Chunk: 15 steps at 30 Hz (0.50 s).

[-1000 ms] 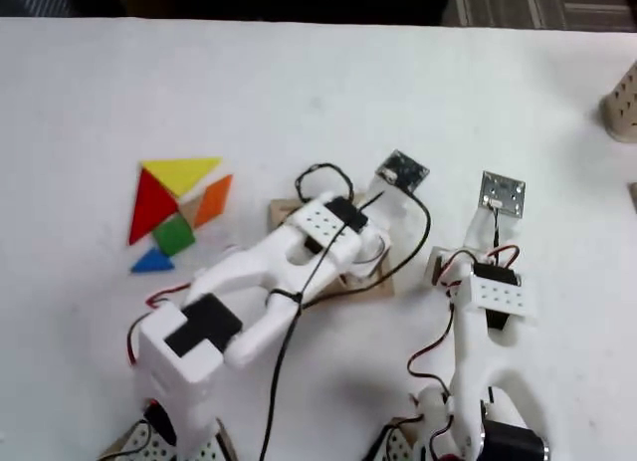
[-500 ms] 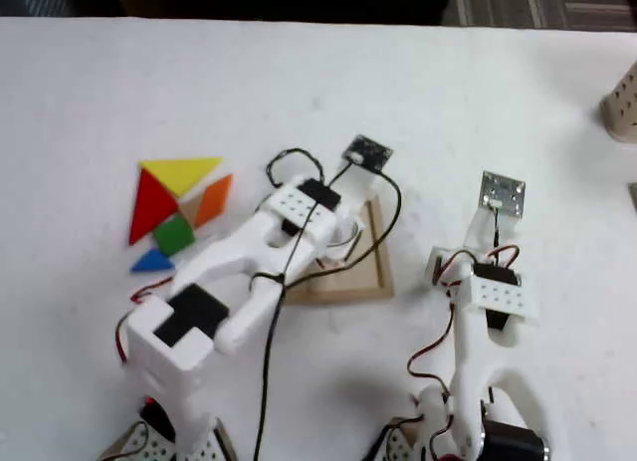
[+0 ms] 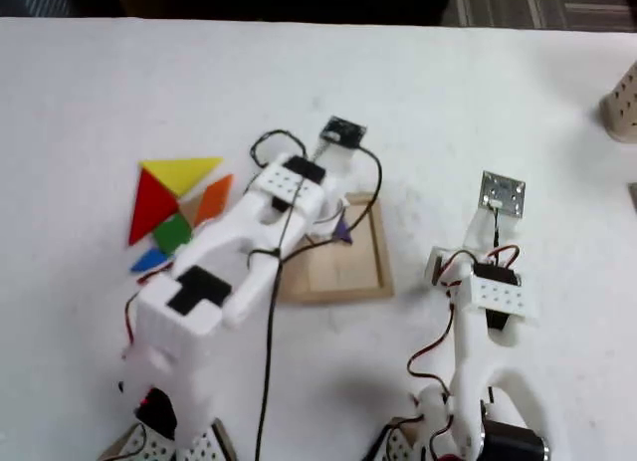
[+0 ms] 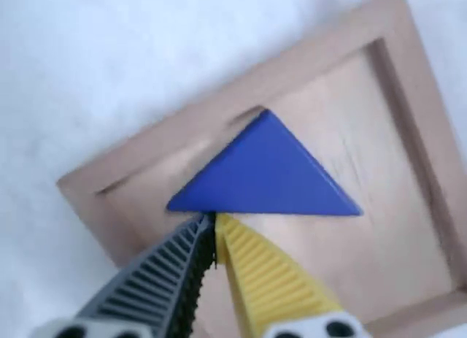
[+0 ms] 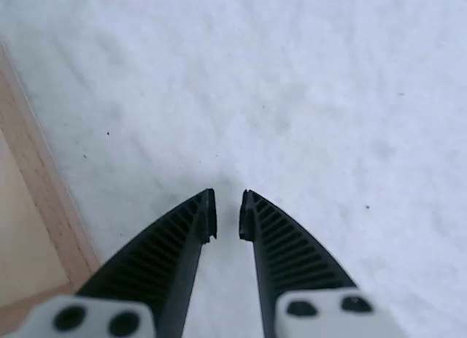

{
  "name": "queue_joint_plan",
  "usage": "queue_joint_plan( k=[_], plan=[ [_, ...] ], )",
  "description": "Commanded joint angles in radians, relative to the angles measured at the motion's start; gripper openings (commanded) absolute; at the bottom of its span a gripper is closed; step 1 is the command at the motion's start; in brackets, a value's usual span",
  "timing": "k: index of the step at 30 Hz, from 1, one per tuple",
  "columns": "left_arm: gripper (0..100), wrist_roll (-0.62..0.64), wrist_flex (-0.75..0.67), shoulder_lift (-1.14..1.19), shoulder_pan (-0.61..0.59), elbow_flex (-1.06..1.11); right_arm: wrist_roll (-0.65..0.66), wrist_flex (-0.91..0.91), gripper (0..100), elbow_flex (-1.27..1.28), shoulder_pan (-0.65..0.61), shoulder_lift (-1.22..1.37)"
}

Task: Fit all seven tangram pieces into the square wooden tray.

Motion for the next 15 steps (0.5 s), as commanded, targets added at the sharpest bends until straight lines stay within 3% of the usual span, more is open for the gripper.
queue_joint_plan(
  k=[1,9,15],
  plan=[
    [2,0.04,0.061,0.087,0.005,-0.183,0.014,-0.018,6.0,-0.003,0.002,-0.038],
    [2,0.041,0.089,0.154,0.087,-0.311,0.014,-0.018,6.0,-0.003,0.004,-0.038],
    [2,0.041,-0.009,0.157,0.13,-0.316,0.014,-0.018,6.0,-0.003,0.004,-0.038]
  ],
)
